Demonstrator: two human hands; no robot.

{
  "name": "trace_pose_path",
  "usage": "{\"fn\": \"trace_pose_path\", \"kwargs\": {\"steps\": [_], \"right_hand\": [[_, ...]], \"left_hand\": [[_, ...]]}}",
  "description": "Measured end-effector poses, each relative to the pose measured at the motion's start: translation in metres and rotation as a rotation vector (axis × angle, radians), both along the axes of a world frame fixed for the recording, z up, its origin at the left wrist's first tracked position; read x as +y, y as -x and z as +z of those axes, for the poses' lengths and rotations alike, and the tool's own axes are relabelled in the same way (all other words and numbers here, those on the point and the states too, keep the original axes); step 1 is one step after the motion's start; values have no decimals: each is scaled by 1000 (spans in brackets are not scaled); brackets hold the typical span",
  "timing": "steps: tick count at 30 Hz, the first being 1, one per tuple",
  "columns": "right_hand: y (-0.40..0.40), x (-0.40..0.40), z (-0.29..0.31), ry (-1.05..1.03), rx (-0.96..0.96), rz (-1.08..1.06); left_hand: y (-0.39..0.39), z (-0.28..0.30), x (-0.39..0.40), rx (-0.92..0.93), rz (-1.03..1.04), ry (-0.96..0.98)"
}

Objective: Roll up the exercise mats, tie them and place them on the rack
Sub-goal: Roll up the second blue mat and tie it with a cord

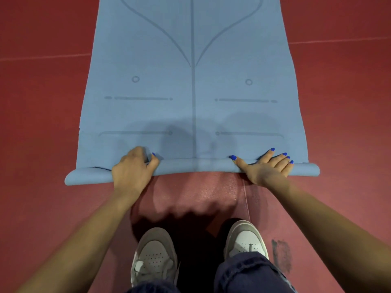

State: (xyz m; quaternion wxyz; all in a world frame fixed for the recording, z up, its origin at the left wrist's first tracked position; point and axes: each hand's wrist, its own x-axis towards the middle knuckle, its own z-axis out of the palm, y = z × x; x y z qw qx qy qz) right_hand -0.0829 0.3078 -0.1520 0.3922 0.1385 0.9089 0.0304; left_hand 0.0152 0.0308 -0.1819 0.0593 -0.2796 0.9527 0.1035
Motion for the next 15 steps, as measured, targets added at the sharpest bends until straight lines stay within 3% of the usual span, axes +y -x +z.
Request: {"fn": "trace_pose_path", "kwargs": {"steps": [5,11,13,15], "right_hand": [[-3,1,0,27,28,-8],[-7,3,-4,45,85,5],[-5,3,-3,46,76,4],[-4,3,-3,43,64,8]], "left_hand": [[4,-18,-9,91,-171,113],[18,-22,-29,90,-409,21],[9,-20,-33,188,-583,100],[-12,-17,-39,249,-607,239]]}}
